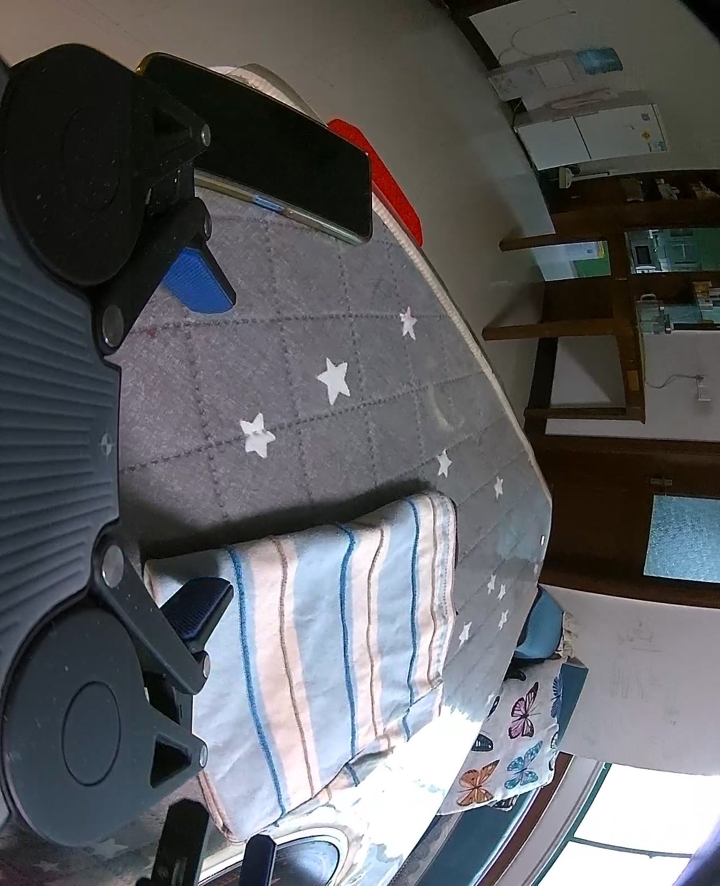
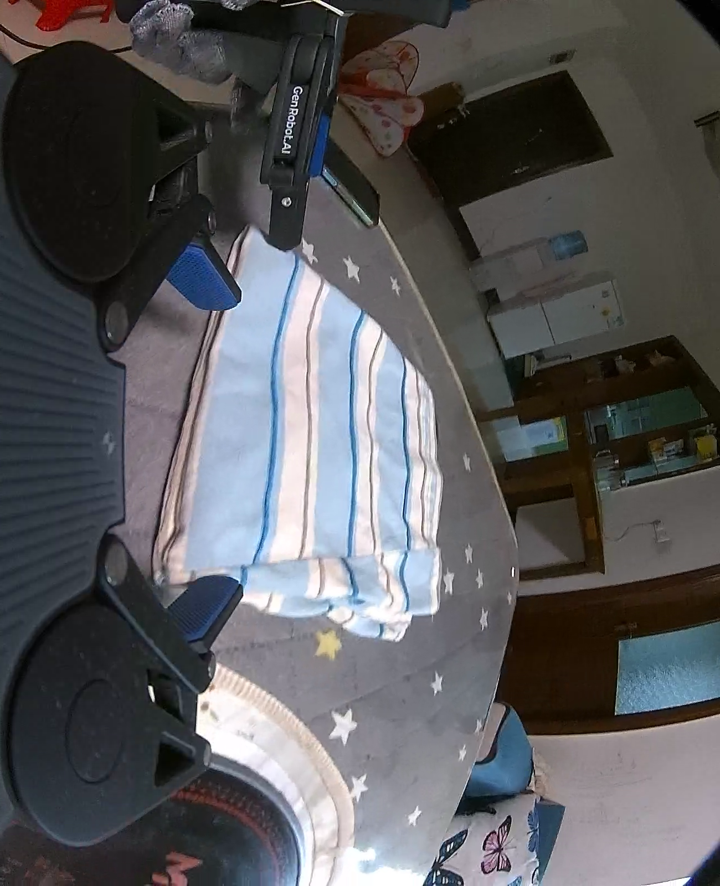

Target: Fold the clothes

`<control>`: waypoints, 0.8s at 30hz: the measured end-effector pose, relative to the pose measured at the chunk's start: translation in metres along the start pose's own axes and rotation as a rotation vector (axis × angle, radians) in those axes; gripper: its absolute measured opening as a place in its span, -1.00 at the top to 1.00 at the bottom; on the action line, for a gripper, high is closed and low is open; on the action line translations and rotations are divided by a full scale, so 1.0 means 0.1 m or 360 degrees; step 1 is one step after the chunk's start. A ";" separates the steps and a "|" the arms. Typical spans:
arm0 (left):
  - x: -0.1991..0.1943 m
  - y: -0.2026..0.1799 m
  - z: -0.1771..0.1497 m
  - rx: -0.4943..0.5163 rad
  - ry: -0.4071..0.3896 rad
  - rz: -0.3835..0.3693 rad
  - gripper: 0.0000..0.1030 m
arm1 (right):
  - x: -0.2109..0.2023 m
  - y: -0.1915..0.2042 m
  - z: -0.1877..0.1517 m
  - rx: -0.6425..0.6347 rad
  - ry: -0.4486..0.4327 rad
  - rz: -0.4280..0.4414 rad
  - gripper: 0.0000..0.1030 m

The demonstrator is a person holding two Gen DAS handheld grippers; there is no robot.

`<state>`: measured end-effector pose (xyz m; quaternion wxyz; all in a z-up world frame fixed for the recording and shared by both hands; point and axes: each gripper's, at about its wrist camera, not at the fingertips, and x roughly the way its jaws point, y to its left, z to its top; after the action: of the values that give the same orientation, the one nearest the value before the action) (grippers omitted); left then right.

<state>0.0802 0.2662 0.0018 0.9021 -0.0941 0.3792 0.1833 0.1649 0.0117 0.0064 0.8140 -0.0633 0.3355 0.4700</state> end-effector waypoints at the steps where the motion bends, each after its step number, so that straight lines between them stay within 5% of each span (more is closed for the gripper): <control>1: 0.00 0.00 0.00 -0.0001 -0.0001 0.0002 -1.00 | -0.02 -0.02 0.00 0.0019 -0.0003 0.0012 -1.00; 7: 0.04 -0.06 0.01 0.0010 0.0001 0.0017 -1.00 | -0.14 0.10 0.04 -0.0003 -0.0081 0.0120 -1.00; 24: 0.10 -0.04 -0.02 0.0046 0.0005 0.0058 -1.00 | -0.07 0.09 -0.06 0.0054 -0.0044 0.0080 -1.00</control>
<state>0.0866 0.2645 -0.0063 0.8993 -0.0744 0.3849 0.1939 0.1521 0.0088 0.0082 0.8074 -0.0346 0.3336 0.4854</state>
